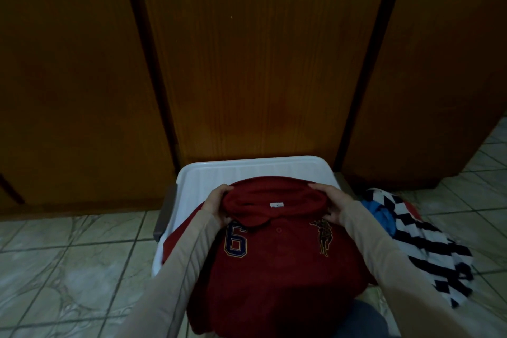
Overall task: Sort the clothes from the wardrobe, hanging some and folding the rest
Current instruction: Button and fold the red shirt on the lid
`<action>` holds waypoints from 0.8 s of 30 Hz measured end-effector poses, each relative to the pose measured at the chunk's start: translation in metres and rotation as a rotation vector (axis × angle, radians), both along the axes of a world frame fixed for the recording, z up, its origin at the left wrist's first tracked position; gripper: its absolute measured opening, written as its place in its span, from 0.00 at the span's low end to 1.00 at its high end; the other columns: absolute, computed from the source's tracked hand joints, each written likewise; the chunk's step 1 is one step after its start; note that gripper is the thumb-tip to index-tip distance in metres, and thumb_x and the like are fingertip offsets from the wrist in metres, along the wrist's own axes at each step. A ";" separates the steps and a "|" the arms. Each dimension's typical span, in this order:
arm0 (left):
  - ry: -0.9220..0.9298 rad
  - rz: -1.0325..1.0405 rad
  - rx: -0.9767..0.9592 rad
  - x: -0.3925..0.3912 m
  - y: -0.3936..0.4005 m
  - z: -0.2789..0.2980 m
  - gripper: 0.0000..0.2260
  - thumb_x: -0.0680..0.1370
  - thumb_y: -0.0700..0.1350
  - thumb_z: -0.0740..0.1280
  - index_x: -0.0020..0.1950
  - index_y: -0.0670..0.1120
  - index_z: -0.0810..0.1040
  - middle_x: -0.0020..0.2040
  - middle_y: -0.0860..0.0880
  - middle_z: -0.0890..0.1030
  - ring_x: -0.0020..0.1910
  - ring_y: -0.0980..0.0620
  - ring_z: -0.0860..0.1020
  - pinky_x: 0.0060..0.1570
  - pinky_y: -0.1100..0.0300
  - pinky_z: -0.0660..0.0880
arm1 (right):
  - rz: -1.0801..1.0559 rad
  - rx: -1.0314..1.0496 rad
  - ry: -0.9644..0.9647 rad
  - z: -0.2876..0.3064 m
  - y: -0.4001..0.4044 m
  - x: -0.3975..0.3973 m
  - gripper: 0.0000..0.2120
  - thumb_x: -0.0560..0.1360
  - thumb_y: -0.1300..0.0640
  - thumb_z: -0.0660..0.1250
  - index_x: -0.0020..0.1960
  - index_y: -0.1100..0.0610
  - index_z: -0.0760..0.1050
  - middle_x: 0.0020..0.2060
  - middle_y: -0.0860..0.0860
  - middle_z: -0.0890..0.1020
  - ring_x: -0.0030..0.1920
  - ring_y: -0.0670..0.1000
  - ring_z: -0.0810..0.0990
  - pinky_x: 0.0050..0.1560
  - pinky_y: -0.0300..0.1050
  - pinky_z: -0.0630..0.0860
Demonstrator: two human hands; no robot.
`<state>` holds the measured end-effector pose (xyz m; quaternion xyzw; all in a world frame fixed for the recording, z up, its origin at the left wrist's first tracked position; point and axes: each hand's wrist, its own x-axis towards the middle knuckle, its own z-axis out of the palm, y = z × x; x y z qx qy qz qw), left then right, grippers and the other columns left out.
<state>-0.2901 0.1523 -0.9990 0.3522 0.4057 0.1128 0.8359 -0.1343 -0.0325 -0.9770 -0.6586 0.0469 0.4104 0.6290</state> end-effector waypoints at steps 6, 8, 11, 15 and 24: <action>0.014 0.038 -0.056 -0.003 0.002 0.000 0.08 0.75 0.42 0.63 0.36 0.45 0.73 0.23 0.49 0.77 0.29 0.51 0.76 0.27 0.63 0.77 | -0.035 0.031 0.082 0.002 -0.006 0.003 0.05 0.74 0.56 0.68 0.46 0.55 0.72 0.43 0.54 0.78 0.43 0.52 0.76 0.53 0.48 0.73; 0.001 0.058 -0.077 -0.003 0.006 -0.004 0.07 0.75 0.42 0.64 0.38 0.45 0.74 0.24 0.49 0.78 0.35 0.51 0.75 0.37 0.58 0.77 | -0.041 0.033 0.102 0.002 -0.007 0.003 0.05 0.74 0.55 0.67 0.47 0.55 0.73 0.42 0.54 0.79 0.42 0.52 0.76 0.54 0.48 0.72; 0.001 0.062 -0.039 -0.001 0.008 -0.008 0.03 0.77 0.45 0.65 0.48 0.46 0.76 0.38 0.48 0.81 0.42 0.51 0.77 0.49 0.54 0.74 | -0.049 0.053 0.096 -0.001 -0.008 0.006 0.11 0.74 0.54 0.67 0.55 0.55 0.72 0.46 0.53 0.79 0.46 0.51 0.77 0.49 0.48 0.72; 0.023 -0.068 0.151 0.002 0.003 -0.005 0.17 0.73 0.52 0.70 0.59 0.47 0.73 0.52 0.47 0.78 0.53 0.51 0.74 0.49 0.55 0.71 | 0.013 0.004 -0.032 -0.001 -0.010 0.010 0.26 0.69 0.52 0.73 0.64 0.54 0.69 0.60 0.52 0.72 0.64 0.53 0.70 0.57 0.49 0.70; 0.377 -0.182 0.999 0.014 0.001 -0.006 0.18 0.72 0.53 0.72 0.57 0.45 0.78 0.59 0.45 0.78 0.58 0.44 0.76 0.59 0.53 0.73 | 0.235 -0.364 -0.656 0.003 0.002 0.011 0.08 0.71 0.56 0.72 0.44 0.55 0.74 0.48 0.55 0.76 0.45 0.51 0.73 0.34 0.38 0.68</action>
